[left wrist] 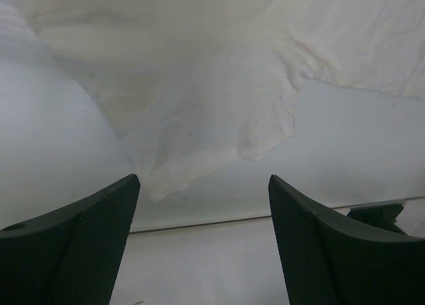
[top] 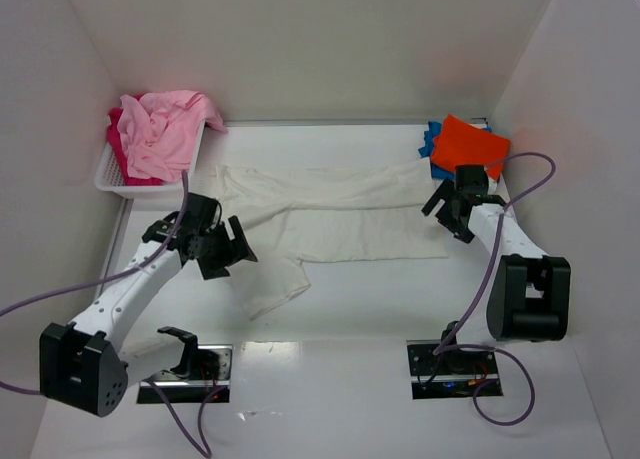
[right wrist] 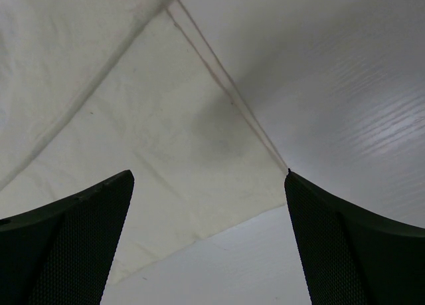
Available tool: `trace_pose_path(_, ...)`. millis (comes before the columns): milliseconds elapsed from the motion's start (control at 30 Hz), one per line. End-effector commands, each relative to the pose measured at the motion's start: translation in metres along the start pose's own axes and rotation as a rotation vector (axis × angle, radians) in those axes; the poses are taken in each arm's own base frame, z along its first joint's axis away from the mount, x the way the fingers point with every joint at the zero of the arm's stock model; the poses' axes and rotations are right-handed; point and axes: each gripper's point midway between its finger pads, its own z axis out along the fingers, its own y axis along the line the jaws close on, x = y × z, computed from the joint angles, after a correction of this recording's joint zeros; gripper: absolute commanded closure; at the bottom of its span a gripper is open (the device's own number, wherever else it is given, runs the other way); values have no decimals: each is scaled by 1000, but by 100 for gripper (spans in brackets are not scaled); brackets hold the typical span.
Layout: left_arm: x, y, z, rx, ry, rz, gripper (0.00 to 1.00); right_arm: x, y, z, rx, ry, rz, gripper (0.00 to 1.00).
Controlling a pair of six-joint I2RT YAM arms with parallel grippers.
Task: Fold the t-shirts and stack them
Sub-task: Grap the side of the flattened tshirt closest away from the robot with both arms
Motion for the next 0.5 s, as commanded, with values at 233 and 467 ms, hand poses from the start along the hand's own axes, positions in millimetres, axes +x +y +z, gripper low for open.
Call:
trace_pose_path(233, -20, 33, 4, -159, -219, -270, 7, 9, 6, 7, -31, 34, 32, 0)
trace_pose_path(467, -3, 63, 36, -299, -158, -302, 5, 10, 1, 1, -24, 12, 55, 0)
